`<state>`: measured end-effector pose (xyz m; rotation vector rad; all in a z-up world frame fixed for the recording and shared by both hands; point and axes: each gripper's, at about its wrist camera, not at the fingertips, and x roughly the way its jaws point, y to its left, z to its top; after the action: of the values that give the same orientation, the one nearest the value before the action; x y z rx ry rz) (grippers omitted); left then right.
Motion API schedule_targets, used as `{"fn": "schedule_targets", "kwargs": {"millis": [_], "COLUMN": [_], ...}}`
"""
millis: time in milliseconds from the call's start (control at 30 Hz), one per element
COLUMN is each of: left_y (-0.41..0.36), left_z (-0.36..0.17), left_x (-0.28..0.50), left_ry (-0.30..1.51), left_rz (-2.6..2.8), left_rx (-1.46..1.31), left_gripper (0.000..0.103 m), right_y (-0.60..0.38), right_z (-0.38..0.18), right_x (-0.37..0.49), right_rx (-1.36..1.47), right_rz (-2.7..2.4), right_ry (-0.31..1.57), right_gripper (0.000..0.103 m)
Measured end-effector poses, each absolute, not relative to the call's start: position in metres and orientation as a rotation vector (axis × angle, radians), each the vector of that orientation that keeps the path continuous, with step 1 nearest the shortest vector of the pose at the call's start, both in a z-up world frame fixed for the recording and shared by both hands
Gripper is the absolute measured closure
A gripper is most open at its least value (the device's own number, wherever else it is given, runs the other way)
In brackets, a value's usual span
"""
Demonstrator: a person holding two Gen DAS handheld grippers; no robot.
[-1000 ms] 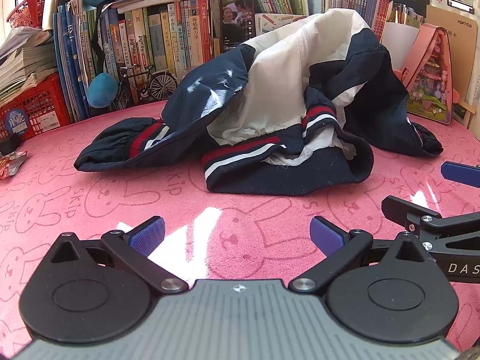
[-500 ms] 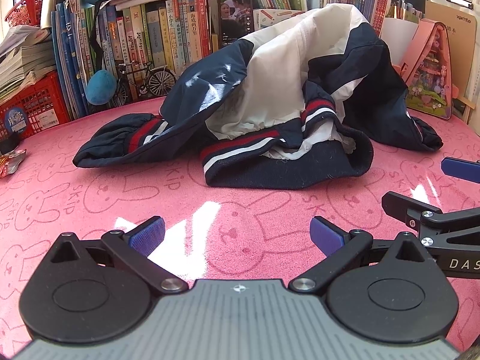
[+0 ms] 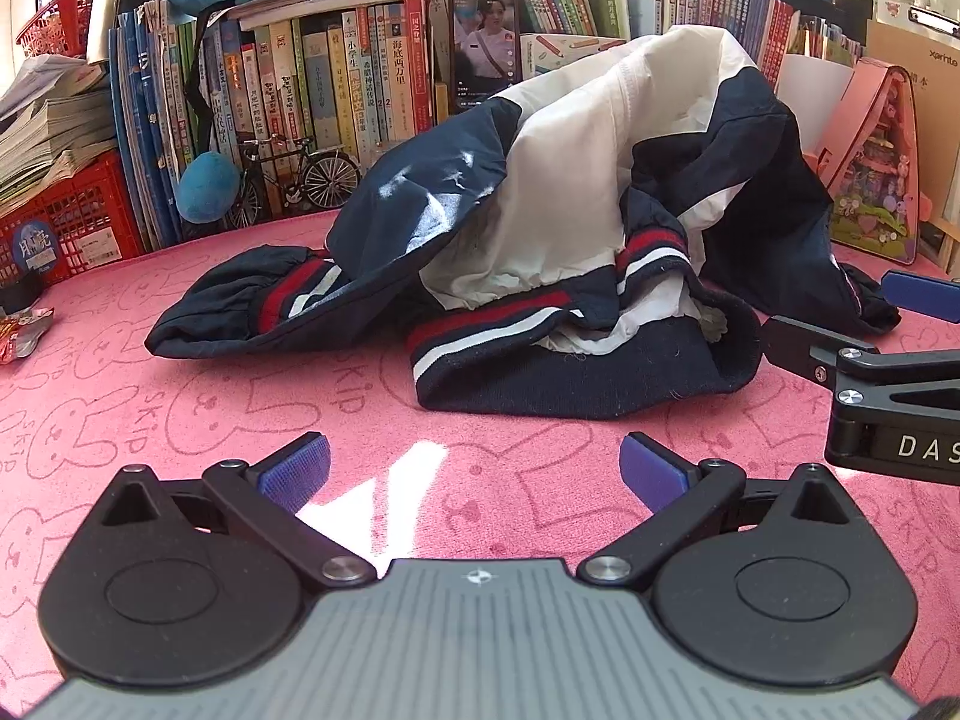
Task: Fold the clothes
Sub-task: 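Move both grippers toward the crumpled navy-and-white jacket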
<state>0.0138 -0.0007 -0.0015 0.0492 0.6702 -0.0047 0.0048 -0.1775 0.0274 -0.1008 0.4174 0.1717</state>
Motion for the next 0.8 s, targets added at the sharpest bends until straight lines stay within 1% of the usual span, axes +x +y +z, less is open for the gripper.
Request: {"fn": "schedule_targets", "kwargs": {"millis": [233, 367, 500, 667, 767, 800], "left_y": [0.002, 0.003, 0.003, 0.005, 0.007, 0.008], "left_z": [-0.002, -0.01, -0.018, -0.022, -0.023, -0.024], "left_x": [0.034, 0.041, 0.045, 0.048, 0.051, 0.052], "left_ry": [0.629, 0.638, 0.647, 0.648, 0.648, 0.649], "left_rz": [0.058, 0.065, 0.064, 0.054, 0.055, 0.06], "left_rx": [0.086, 0.103, 0.107, 0.091, 0.095, 0.094], "left_gripper": [0.0, 0.0, 0.0, 0.0, 0.0, 0.0], "right_y": [-0.187, -0.198, -0.199, -0.194, -0.197, -0.198], "right_z": [0.015, 0.007, 0.005, 0.001, -0.003, -0.004], "right_x": [0.013, 0.01, 0.002, 0.005, 0.018, 0.019], "right_rx": [-0.044, 0.03, 0.03, -0.006, 0.016, 0.023], "right_rz": [0.061, 0.001, -0.038, -0.102, 0.012, 0.017], "right_ry": [0.278, 0.256, 0.215, 0.254, 0.367, 0.372], "right_gripper": [0.0, 0.0, 0.0, 0.0, 0.0, 0.0]}}
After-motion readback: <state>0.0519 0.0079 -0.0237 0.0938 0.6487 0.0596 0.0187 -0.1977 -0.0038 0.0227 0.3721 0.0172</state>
